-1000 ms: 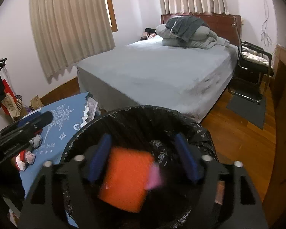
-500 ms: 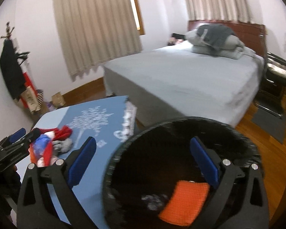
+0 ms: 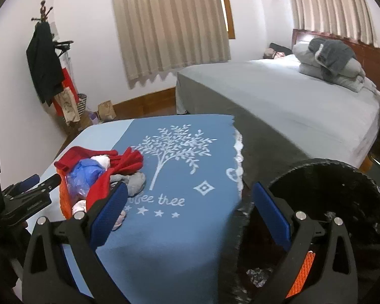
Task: Collect trash
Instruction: 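Grasp a second orange net with the left gripper while the right gripper grasps a red glove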
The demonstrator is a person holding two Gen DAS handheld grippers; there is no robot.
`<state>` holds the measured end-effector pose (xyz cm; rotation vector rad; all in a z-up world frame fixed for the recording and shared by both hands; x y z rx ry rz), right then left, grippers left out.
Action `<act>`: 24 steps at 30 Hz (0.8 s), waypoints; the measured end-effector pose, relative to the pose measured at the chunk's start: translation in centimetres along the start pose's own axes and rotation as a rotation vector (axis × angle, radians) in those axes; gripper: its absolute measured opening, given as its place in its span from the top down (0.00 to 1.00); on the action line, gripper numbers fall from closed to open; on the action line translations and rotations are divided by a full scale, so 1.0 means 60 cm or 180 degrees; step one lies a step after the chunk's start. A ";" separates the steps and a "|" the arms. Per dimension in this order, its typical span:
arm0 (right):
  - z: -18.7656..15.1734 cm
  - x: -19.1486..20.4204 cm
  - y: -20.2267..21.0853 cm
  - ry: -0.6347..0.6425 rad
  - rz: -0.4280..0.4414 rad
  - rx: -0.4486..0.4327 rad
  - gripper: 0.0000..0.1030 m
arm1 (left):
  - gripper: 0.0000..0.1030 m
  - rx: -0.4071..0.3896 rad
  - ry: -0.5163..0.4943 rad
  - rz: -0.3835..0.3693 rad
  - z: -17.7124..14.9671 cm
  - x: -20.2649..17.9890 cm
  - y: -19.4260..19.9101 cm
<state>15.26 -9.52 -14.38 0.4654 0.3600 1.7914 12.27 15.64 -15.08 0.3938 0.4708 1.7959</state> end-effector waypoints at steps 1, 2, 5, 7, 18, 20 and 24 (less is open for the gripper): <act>-0.001 0.003 -0.003 0.0012 0.0001 0.0008 0.07 | 0.29 0.0018 -0.0005 -0.0009 -0.005 0.004 -0.003; -0.001 0.004 -0.006 0.0019 0.0003 0.0020 0.07 | 0.31 0.0034 -0.0010 -0.0020 -0.008 0.004 -0.005; -0.004 0.008 -0.016 0.0019 0.0015 0.0053 0.07 | 0.34 0.0095 0.0005 -0.0060 -0.014 0.005 -0.016; -0.006 0.011 -0.022 0.0027 0.0024 0.0068 0.07 | 0.38 0.0144 0.0042 -0.0077 -0.017 0.005 -0.023; -0.011 0.062 -0.057 0.0066 0.0238 0.0142 0.07 | 0.88 0.0327 0.0221 -0.0273 -0.037 0.030 -0.034; -0.008 0.078 -0.065 0.0087 0.0312 0.0145 0.07 | 0.89 0.0310 0.0232 -0.0264 -0.035 0.033 -0.030; -0.006 0.115 -0.088 0.0138 0.0452 0.0194 0.13 | 0.89 0.0257 0.0276 -0.0229 -0.033 0.046 -0.020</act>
Point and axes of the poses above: each gripper's, at about its wrist camera, not at the fingertips, and y roughly against the way its jaws point, x to its left, z to its top, the point moved 2 cm from there along -y, roughly the way its jaws point, and after that the axes turned 7 degrees about -x, right-handed, at the moved point
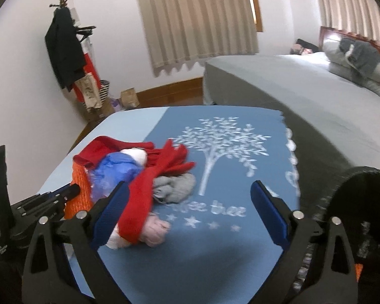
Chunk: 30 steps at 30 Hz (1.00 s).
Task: Collect trash
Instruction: 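Grasp a second orange net with the left gripper while the right gripper grasps a red glove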
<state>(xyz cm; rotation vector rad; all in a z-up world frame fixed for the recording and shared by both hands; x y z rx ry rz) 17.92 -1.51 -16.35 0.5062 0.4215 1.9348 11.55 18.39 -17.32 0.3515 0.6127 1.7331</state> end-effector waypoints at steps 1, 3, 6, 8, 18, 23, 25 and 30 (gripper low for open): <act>0.001 0.005 -0.005 0.0012 0.0019 0.0018 0.15 | 0.89 -0.0014 0.0005 0.0008 0.001 0.004 0.003; 0.000 0.019 -0.021 0.0046 0.0063 0.0072 0.19 | 0.89 -0.0036 0.0002 0.0019 0.003 0.010 0.008; -0.002 0.036 -0.041 0.0094 0.0102 0.0135 0.26 | 0.89 -0.0059 0.0005 0.0033 0.004 0.019 0.014; -0.005 0.042 -0.051 0.0115 0.0136 0.0184 0.31 | 0.89 -0.0070 0.0010 0.0046 0.004 0.024 0.017; -0.016 0.065 -0.088 0.0209 0.0327 0.0430 0.89 | 0.89 -0.0146 0.0016 0.0050 0.008 0.028 0.024; -0.002 0.065 -0.073 0.0169 0.0460 0.0384 0.95 | 0.89 -0.0205 0.0017 0.0038 0.013 0.023 0.033; 0.008 0.063 -0.064 0.0147 0.0503 0.0340 0.99 | 0.89 -0.0247 0.0022 0.0032 0.019 0.021 0.040; 0.041 0.062 -0.035 0.0144 0.0611 0.0185 0.99 | 0.89 -0.0377 -0.0017 0.0017 0.039 0.014 0.063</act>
Point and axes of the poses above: each gripper's, at about its wrist camera, not at the fingertips, and y roughly against the way its jaws point, x to its left, z to its top, the point moved 2 cm from there along -y, roughly the way its jaws point, and after that the axes turned 7 degrees about -x, right-handed, at the moved point
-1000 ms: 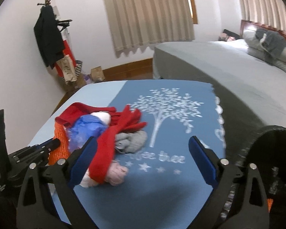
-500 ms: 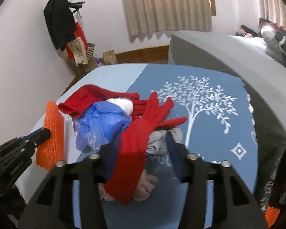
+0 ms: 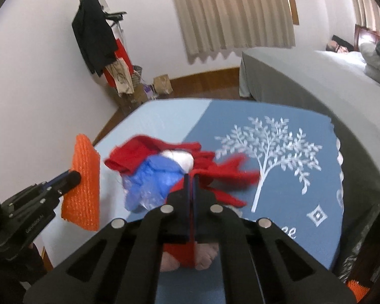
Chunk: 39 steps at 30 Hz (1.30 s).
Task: Collect trash
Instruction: 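Grasp a second orange net with the left gripper while the right gripper grasps a red glove, then lower the orange net and red glove into the bin and open both grippers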
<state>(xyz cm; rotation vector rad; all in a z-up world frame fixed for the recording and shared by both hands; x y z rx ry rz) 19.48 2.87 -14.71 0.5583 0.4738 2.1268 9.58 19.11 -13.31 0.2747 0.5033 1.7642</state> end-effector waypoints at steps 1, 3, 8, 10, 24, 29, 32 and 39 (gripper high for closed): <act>0.008 0.002 0.007 0.0006 0.0020 -0.0045 0.99 | 0.89 -0.0021 -0.0007 -0.0004 0.004 -0.003 0.004; 0.022 0.005 0.020 0.0019 0.0049 -0.0115 0.99 | 0.89 -0.0074 -0.0009 -0.0037 0.013 -0.008 0.013; 0.056 0.005 0.057 0.0028 0.0094 -0.0281 0.99 | 0.89 -0.0203 -0.0063 -0.0133 0.040 -0.032 0.033; 0.066 0.001 0.071 0.0028 0.0104 -0.0338 0.99 | 0.89 -0.0235 -0.0081 -0.0167 0.047 -0.041 0.039; 0.095 -0.063 0.184 -0.0060 -0.0111 -0.0634 0.99 | 0.89 -0.0296 -0.0228 -0.0559 0.063 -0.132 0.058; 0.080 -0.100 0.224 -0.0118 -0.0291 -0.0667 0.99 | 0.89 -0.0270 -0.0309 -0.0771 0.058 -0.180 0.059; 0.069 -0.126 0.248 -0.0184 -0.0419 -0.0686 0.99 | 0.89 -0.0252 -0.0363 -0.0889 0.055 -0.206 0.059; 0.038 -0.193 0.309 -0.0289 -0.0741 -0.0706 0.99 | 0.89 -0.0205 -0.0489 -0.1257 0.045 -0.296 0.060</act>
Point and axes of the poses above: each gripper's, at about its wrist camera, not at the fingertips, and y roughly against the way its jaws point, x to its left, z to its top, the point moved 2 cm from there along -y, roughly the way its jaws point, and after that the axes turned 7 degrees about -x, right-handed, at the moved point
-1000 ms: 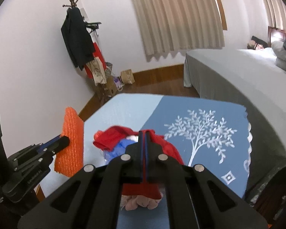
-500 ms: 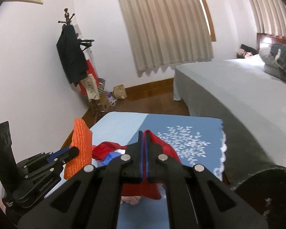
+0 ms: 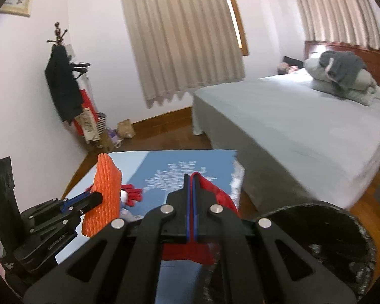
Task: Collect trash
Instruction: 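Lower the orange net and red glove into the bin and open both grippers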
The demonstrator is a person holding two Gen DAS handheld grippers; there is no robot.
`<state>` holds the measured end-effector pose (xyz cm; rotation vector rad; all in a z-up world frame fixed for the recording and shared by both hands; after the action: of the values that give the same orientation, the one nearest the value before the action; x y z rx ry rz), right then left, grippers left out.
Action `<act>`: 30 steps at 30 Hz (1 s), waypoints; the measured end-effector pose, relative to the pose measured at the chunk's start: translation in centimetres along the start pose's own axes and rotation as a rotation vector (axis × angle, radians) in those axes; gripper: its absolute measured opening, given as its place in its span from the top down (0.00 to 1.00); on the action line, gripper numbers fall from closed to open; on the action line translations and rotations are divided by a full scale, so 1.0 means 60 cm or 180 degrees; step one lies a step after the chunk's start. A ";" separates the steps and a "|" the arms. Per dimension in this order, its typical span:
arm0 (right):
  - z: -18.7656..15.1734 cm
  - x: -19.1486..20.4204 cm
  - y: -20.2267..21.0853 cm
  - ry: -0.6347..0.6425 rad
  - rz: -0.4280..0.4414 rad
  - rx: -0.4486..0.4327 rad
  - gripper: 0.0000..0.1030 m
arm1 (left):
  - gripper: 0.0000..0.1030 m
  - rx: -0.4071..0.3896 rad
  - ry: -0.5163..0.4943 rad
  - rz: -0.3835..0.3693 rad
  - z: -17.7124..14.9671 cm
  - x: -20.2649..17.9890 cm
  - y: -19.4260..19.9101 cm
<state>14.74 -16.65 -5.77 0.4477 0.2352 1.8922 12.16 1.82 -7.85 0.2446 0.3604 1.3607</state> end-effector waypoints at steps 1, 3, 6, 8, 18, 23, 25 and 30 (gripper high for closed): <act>-0.002 -0.009 0.006 -0.0010 -0.0039 -0.0002 0.99 | 0.89 0.0007 -0.0022 -0.0067 0.000 -0.015 -0.006; -0.009 -0.035 0.022 -0.0042 -0.0146 -0.0002 0.99 | 0.89 0.0019 -0.0060 -0.0185 -0.001 -0.040 -0.014; -0.019 -0.073 0.037 -0.0094 -0.0303 0.0011 0.99 | 0.90 0.0048 -0.0126 -0.0375 -0.004 -0.082 -0.028; -0.028 -0.096 0.047 -0.0136 -0.0400 0.0028 0.99 | 0.89 0.0079 -0.0150 -0.0501 -0.005 -0.111 -0.040; -0.076 -0.189 0.100 -0.0308 -0.0814 0.0103 0.99 | 0.89 0.0197 -0.0286 -0.1030 -0.023 -0.237 -0.083; -0.093 -0.223 0.116 -0.0384 -0.0978 0.0154 0.96 | 0.70 0.0245 -0.0286 -0.1185 -0.026 -0.261 -0.091; -0.101 -0.232 0.119 -0.0404 -0.1034 0.0191 0.92 | 0.58 0.0236 -0.0251 -0.1163 -0.026 -0.254 -0.090; -0.112 -0.237 0.117 -0.0449 -0.1118 0.0218 0.54 | 0.41 0.0205 -0.0197 -0.0957 -0.025 -0.226 -0.086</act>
<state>10.29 -32.09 -12.03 0.5463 0.2668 1.5065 14.01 -12.52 -9.71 0.2737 0.3735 1.0447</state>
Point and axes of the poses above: each gripper's, at about its wrist camera, not at the fingertips, and y roughly against the way its jaws point, x to its left, z to its top, the point moved 2 cm from there along -y, roughly the way its jaws point, and after that the axes turned 7 degrees about -x, right-handed, at the moved point
